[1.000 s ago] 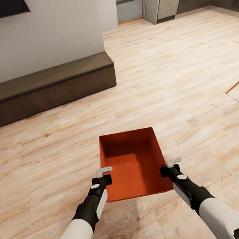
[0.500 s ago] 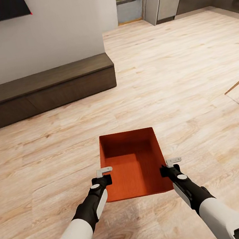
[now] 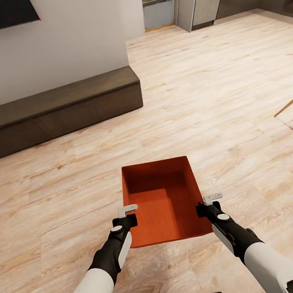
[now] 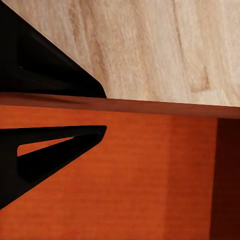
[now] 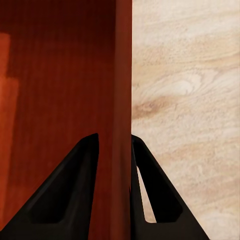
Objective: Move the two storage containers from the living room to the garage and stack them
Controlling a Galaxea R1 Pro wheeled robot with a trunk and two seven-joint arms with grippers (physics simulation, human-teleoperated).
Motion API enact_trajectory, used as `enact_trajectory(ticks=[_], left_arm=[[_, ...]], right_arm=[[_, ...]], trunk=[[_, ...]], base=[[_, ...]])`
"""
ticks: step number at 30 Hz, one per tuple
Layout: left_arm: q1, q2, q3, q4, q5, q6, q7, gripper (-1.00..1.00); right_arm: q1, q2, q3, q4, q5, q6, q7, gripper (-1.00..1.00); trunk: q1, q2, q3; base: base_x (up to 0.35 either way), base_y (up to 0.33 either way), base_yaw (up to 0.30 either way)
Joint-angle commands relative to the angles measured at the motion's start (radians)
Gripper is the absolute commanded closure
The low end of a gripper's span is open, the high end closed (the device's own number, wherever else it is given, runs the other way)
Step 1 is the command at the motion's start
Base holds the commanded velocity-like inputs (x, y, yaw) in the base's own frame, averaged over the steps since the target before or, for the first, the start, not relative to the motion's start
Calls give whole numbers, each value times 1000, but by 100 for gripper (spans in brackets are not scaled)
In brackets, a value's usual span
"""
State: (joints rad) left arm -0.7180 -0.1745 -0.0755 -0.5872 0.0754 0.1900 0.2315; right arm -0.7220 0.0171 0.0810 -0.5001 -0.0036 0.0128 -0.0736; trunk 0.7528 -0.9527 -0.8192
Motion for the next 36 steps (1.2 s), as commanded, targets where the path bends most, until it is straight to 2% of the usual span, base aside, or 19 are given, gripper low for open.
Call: enact_trajectory(ticks=[1, 36], left_arm=[[0, 0, -7, 0, 14, 5, 10, 100], [0, 0, -7, 1, 15, 5, 9, 100]], right_arm=[[-1, 0, 3, -1, 1, 1, -3, 100], [-1, 1, 3, -1, 1, -1, -3, 100]], trunk=[[-4, 7, 3], [-138, 252, 112]], base=[[0, 0, 0], [0, 0, 0]])
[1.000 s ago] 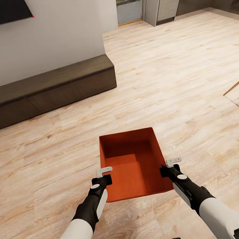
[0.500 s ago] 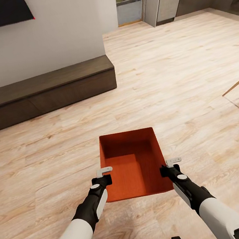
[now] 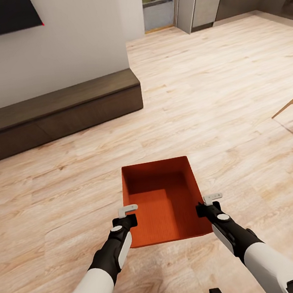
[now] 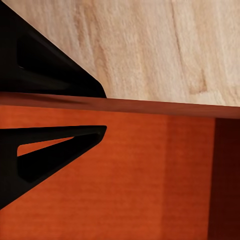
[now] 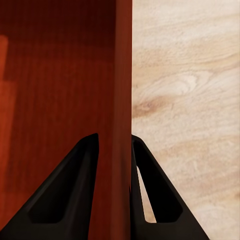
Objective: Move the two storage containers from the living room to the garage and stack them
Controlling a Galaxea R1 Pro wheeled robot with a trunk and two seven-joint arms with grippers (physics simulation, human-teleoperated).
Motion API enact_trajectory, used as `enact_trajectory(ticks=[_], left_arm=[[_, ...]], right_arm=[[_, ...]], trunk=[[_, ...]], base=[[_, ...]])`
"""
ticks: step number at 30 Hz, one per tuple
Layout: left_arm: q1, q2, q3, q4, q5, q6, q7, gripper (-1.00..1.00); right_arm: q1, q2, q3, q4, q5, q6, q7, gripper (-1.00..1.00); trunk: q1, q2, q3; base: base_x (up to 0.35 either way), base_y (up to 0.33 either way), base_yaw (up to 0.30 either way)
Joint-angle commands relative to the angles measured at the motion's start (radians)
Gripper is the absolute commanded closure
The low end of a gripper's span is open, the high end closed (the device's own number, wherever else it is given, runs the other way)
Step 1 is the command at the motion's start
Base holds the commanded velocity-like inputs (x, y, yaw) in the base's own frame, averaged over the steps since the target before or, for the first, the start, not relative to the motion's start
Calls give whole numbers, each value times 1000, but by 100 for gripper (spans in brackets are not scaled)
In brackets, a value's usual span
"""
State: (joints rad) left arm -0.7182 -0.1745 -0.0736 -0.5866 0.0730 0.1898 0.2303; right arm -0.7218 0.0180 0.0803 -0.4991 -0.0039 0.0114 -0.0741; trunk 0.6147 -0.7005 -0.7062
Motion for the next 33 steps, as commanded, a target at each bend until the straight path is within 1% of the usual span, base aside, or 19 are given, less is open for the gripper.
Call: enact_trajectory(ticks=[1, 33], left_arm=[[0, 0, -9, 1, 17, 5, 11, 100], [0, 0, -8, 1, 17, 5, 11, 100]], right_arm=[[-1, 0, 4, -3, 1, 1, -3, 100], [-1, -1, 4, -3, 1, 1, -3, 100]], trunk=[[-4, 6, 3], [-126, 230, 103]], base=[[0, 0, 0], [0, 0, 0]])
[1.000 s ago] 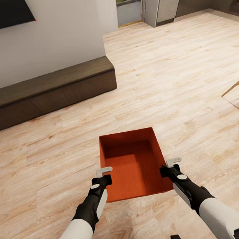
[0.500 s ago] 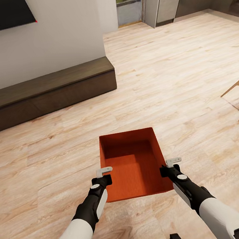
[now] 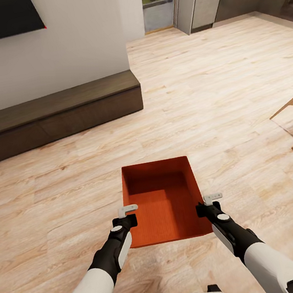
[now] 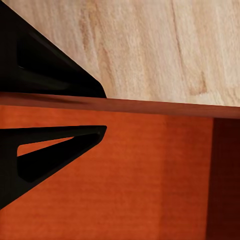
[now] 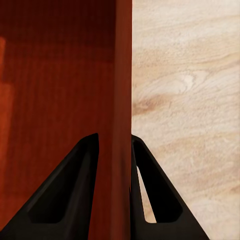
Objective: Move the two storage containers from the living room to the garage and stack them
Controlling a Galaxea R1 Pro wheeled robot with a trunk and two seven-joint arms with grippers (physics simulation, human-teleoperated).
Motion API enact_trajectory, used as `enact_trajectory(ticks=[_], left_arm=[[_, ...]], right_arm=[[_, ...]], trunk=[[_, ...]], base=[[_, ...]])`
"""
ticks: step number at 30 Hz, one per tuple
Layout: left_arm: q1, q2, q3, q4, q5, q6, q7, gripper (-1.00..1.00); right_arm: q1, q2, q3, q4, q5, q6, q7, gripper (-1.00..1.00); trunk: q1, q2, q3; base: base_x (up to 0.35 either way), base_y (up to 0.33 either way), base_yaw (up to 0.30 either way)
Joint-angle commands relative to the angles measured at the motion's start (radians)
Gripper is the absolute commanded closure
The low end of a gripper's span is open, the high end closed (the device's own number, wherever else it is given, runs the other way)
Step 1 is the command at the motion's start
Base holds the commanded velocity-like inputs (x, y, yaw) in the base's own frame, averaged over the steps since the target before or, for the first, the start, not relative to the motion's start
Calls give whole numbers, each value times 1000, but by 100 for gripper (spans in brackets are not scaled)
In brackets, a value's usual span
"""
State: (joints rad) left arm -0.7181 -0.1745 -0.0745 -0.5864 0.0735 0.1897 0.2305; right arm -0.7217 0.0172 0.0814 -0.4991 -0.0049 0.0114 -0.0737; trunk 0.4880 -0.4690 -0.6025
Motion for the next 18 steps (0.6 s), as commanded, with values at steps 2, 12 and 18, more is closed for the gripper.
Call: enact_trajectory(ticks=[2, 12, 18], left_arm=[[0, 0, -7, 0, 17, 5, 10, 100], [0, 0, -7, 0, 17, 5, 10, 100], [0, 0, -7, 0, 17, 5, 10, 100]], right_arm=[[-1, 0, 3, -3, 2, 1, -3, 100], [-1, 1, 3, -3, 2, 1, -3, 100], [-1, 1, 3, -3, 2, 1, -3, 100]], trunk=[[-7, 13, 5], [-38, 69, 30], [-38, 69, 30]], base=[[0, 0, 0], [0, 0, 0], [0, 0, 0]])
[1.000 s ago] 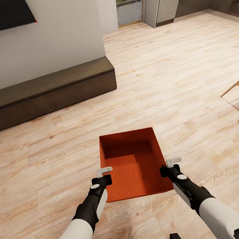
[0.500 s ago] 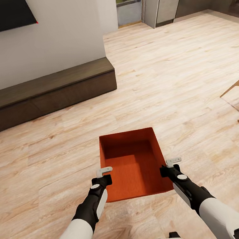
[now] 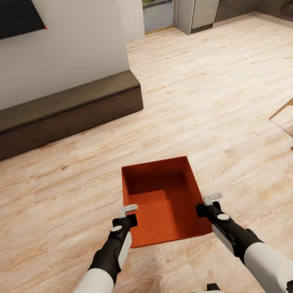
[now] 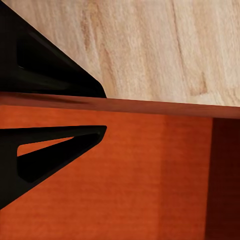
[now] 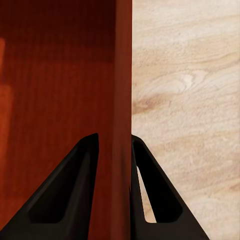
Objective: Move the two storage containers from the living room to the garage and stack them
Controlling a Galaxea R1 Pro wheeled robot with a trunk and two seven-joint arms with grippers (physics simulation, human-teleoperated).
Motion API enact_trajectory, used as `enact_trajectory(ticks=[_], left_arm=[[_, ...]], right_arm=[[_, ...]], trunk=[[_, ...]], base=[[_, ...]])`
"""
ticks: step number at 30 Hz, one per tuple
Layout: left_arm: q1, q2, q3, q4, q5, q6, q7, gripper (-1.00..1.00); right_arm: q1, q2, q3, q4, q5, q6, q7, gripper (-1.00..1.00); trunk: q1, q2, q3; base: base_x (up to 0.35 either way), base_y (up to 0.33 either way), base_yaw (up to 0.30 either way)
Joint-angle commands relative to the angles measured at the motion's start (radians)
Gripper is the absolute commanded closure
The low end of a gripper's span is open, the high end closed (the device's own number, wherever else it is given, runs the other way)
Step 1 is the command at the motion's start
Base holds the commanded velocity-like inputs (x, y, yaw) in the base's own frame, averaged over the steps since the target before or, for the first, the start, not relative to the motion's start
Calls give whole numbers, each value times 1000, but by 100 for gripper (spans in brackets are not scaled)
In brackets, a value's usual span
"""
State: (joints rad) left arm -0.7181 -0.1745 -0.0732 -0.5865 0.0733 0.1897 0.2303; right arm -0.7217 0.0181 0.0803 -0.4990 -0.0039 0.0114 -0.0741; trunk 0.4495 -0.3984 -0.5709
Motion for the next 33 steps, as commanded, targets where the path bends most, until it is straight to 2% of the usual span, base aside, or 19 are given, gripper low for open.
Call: enact_trajectory(ticks=[1, 33], left_arm=[[0, 0, -8, 1, 17, 5, 11, 100], [0, 0, -6, 7, 17, 5, 11, 100]], right_arm=[[-1, 0, 4, -3, 1, 1, -3, 100], [-1, 4, 6, 3, 1, -2, -3, 100]], trunk=[[0, -2, -1], [0, -2, -1]], base=[[0, 0, 0], [0, 0, 0]])
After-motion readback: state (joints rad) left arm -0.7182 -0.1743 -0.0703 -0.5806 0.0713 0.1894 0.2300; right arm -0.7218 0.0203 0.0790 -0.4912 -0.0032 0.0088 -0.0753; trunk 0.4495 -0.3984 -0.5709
